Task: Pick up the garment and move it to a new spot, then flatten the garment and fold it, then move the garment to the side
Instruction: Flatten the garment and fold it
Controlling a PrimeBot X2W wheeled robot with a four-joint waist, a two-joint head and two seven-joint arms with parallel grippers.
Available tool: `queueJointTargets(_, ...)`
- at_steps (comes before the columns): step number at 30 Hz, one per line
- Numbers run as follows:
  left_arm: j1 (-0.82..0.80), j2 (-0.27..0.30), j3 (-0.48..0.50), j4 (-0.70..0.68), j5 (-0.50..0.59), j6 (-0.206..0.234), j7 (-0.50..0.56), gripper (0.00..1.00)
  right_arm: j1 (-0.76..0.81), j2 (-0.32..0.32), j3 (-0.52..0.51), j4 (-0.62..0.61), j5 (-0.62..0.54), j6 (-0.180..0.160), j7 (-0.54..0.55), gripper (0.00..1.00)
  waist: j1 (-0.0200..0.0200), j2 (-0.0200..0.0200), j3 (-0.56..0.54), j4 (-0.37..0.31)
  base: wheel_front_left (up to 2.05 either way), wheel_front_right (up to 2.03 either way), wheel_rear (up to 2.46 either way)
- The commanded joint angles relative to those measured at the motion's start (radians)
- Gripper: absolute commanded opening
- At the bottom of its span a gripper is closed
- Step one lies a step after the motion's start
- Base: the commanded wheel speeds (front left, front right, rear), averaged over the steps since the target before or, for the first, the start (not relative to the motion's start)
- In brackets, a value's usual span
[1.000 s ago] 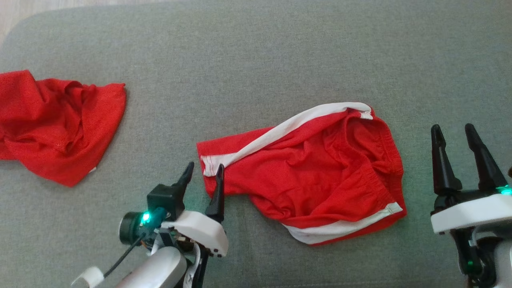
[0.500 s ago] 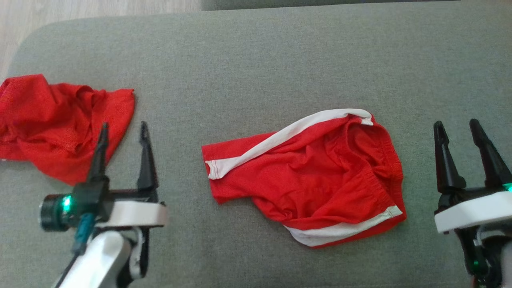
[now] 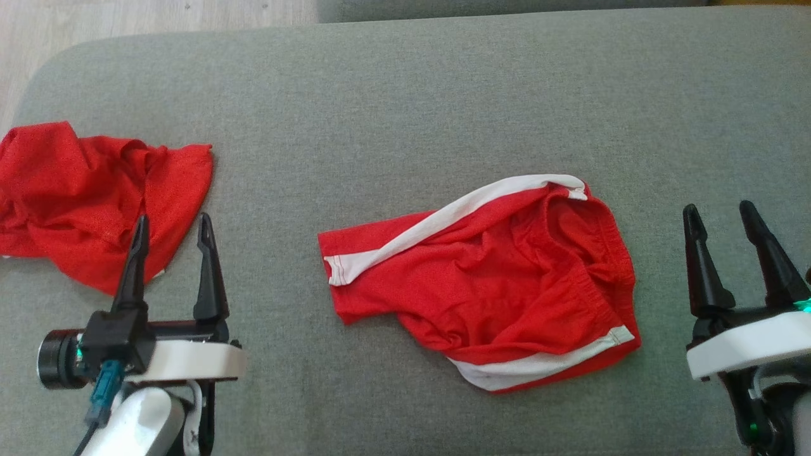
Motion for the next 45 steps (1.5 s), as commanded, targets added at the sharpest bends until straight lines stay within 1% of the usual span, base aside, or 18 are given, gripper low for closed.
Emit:
queueJointTargets(1, -0.026, 0.031, 0.046, -0.032, -0.010, -0.002, -0.006, 1.00, -0.015, -0.006, 0.016, -0.043, -0.005, -0.001, 0.004, 1.00, 0.0001, 0.0000, 0.001, 0.000, 0.00, 0.00, 0.00)
queueJointTargets(4, -0.027, 0.029, 0.048, -0.034, -0.008, -0.001, -0.007, 1.00, -0.015, -0.008, 0.021, -0.038, -0.006, -0.001, 0.023, 1.00, 0.0001, 0.0000, 0.003, 0.001, 0.00, 0.00, 0.00)
queueJointTargets(6, -0.030, 0.026, 0.047, -0.036, -0.004, 0.001, -0.007, 1.00, -0.021, -0.019, 0.040, -0.022, -0.009, -0.001, 0.060, 1.00, 0.0001, 0.0000, 0.009, 0.002, 0.00, 0.00, 0.00)
queueJointTargets(11, -0.058, 0.005, 0.035, -0.034, 0.005, -0.006, -0.007, 1.00, -0.071, -0.066, 0.154, 0.079, 0.024, -0.001, 0.209, 1.00, 0.0001, 0.0000, 0.034, 0.025, 0.00, 0.00, 0.00)
queueJointTargets(13, -0.071, -0.006, 0.028, -0.029, 0.012, -0.008, -0.007, 1.00, -0.112, -0.079, 0.200, 0.123, 0.042, -0.001, 0.241, 1.00, 0.0001, 0.0000, 0.045, 0.040, 0.00, 0.00, 0.00)
queueJointTargets(18, -0.101, -0.033, 0.021, -0.009, 0.020, -0.021, -0.008, 1.00, -0.228, -0.095, 0.273, 0.238, 0.082, -0.001, 0.256, 1.00, 0.0001, 0.0000, 0.082, 0.078, 0.00, 0.00, 0.00)
queueJointTargets(23, -0.112, -0.060, 0.020, 0.015, 0.028, -0.034, -0.009, 1.00, -0.304, -0.095, 0.267, 0.358, 0.081, -0.001, 0.273, 1.00, 0.0001, 0.0000, 0.099, 0.102, 0.00, 0.00, 0.00)
queueJointTargets(24, -0.112, -0.064, 0.022, 0.019, 0.029, -0.037, -0.009, 1.00, -0.311, -0.093, 0.266, 0.375, 0.082, -0.001, 0.280, 0.88, 0.0001, 0.0000, 0.100, 0.103, 0.00, 0.00, 0.00)
queueJointTargets(26, -0.112, -0.072, 0.027, 0.025, 0.033, -0.041, -0.009, 1.00, -0.320, -0.092, 0.265, 0.391, 0.088, -0.001, 0.276, 0.00, 0.0001, 0.0000, 0.103, 0.104, 0.00, 0.00, 0.00)
queueJointTargets(28, -0.109, -0.079, 0.035, 0.028, 0.038, -0.044, -0.009, 1.00, -0.319, -0.091, 0.262, 0.393, 0.101, -0.001, 0.270, 0.00, 0.0001, 0.0000, 0.102, 0.099, 0.00, 0.00, 0.00)
queueJointTargets(33, -0.102, -0.095, 0.052, 0.033, 0.053, -0.055, -0.009, 1.00, -0.259, -0.077, 0.182, 0.329, 0.129, -0.001, 0.221, 0.00, 0.0001, 0.0000, 0.097, 0.081, 0.00, 0.00, 0.00)
queueJointTargets(34, -0.098, -0.099, 0.060, 0.035, 0.058, -0.059, -0.009, 1.00, -0.214, -0.066, 0.137, 0.292, 0.142, -0.001, 0.215, 0.00, 0.0001, 0.0000, 0.095, 0.070, 0.00, 0.00, 0.00)
queueJointTargets(36, -0.095, -0.103, 0.065, 0.037, 0.063, -0.064, -0.009, 1.00, -0.167, -0.047, 0.092, 0.261, 0.164, -0.001, 0.213, 0.00, 0.0001, 0.0000, 0.095, 0.060, 0.00, 0.00, 0.00)
queueJointTargets(41, -0.094, -0.111, 0.078, 0.043, 0.072, -0.073, -0.009, 1.00, -0.071, 0.000, 0.020, 0.237, 0.236, -0.001, 0.218, 0.00, 0.0001, 0.0000, 0.097, 0.039, 0.00, 0.00, 0.00)
queueJointTargets(42, -0.093, -0.113, 0.080, 0.045, 0.073, -0.075, -0.009, 1.00, -0.059, 0.008, 0.015, 0.242, 0.250, -0.001, 0.217, 0.31, 0.0001, 0.0000, 0.096, 0.036, 0.00, 0.00, 0.00)
queueJointTargets(43, -0.092, -0.113, 0.082, 0.046, 0.074, -0.077, -0.009, 1.00, -0.048, 0.012, 0.013, 0.251, 0.252, -0.001, 0.216, 0.85, 0.0001, 0.0000, 0.096, 0.033, 0.00, 0.00, 0.00)
queueJointTargets(44, -0.091, -0.114, 0.084, 0.048, 0.075, -0.079, -0.009, 1.00, -0.039, 0.016, 0.013, 0.259, 0.259, -0.001, 0.212, 1.00, 0.0001, 0.0000, 0.095, 0.031, 0.00, 0.00, 0.00)
queueJointTargets(45, -0.091, -0.114, 0.084, 0.048, 0.075, -0.079, -0.009, 1.00, -0.039, 0.016, 0.013, 0.259, 0.259, -0.001, 0.212, 1.00, 0.0001, 0.0000, 0.095, 0.031, 0.00, 0.00, 0.00)
